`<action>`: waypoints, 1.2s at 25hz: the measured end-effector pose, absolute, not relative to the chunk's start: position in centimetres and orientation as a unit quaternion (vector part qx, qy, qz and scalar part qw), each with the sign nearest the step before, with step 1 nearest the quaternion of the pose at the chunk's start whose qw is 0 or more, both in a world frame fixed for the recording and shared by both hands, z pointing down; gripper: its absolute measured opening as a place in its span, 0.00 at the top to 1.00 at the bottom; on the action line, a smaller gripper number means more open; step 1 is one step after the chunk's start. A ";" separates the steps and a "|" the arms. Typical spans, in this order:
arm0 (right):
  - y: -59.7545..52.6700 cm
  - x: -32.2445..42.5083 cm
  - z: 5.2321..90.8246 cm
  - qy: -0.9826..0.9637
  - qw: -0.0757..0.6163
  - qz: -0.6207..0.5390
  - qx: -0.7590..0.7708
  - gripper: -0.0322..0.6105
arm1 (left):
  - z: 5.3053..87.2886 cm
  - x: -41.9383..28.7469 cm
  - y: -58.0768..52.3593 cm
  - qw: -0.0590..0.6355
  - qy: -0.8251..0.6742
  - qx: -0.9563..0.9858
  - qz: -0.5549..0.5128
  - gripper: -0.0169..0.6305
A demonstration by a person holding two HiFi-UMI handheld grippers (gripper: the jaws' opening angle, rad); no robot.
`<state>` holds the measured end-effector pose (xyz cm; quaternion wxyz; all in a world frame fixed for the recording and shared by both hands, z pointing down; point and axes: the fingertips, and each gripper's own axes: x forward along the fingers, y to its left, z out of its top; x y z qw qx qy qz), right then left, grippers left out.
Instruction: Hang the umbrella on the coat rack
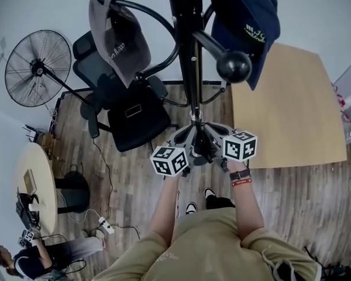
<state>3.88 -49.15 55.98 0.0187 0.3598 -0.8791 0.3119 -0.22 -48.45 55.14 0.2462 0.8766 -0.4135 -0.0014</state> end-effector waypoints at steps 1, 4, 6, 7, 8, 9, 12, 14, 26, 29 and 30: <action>-49.5 3.8 56.1 -0.879 0.018 0.313 0.359 0.92 | 55.2 -0.2 -48.8 0.246 -0.414 0.876 -0.001 0.94; -50.3 3.8 56.3 -0.878 0.017 0.317 0.357 0.92 | 55.5 -0.3 -49.6 0.246 -0.416 0.876 0.000 0.94; -50.8 3.8 56.5 -0.878 0.016 0.320 0.357 0.92 | 55.6 -0.3 -50.0 0.247 -0.417 0.875 0.001 0.94; -51.0 3.8 56.7 -0.878 0.016 0.321 0.356 0.92 | 55.8 -0.3 -50.2 0.249 -0.419 0.873 0.001 0.94; -51.1 3.7 56.8 -0.878 0.018 0.322 0.355 0.92 | 56.0 -0.4 -50.4 0.251 -0.420 0.872 0.002 0.94; -51.3 3.7 57.0 -0.877 0.019 0.323 0.354 0.92 | 56.2 -0.4 -50.5 0.254 -0.421 0.871 0.002 0.94; -51.6 3.6 57.7 -0.876 0.022 0.329 0.353 0.92 | 56.9 -0.5 -50.9 0.264 -0.423 0.867 0.000 0.94; -51.8 3.5 58.1 -0.875 0.025 0.331 0.351 0.92 | 57.3 -0.5 -51.1 0.269 -0.423 0.865 0.000 0.94; -50.7 2.6 61.1 -0.873 0.021 0.352 0.338 0.92 | 59.6 0.3 -50.5 0.266 -0.409 0.873 0.004 0.94; -50.5 2.3 61.4 -0.874 0.022 0.344 0.342 0.92 | 59.9 0.4 -50.2 0.253 -0.416 0.873 0.016 0.94; -50.4 2.3 61.4 -0.875 0.023 0.341 0.342 0.92 | 59.8 0.4 -50.1 0.250 -0.417 0.874 0.017 0.93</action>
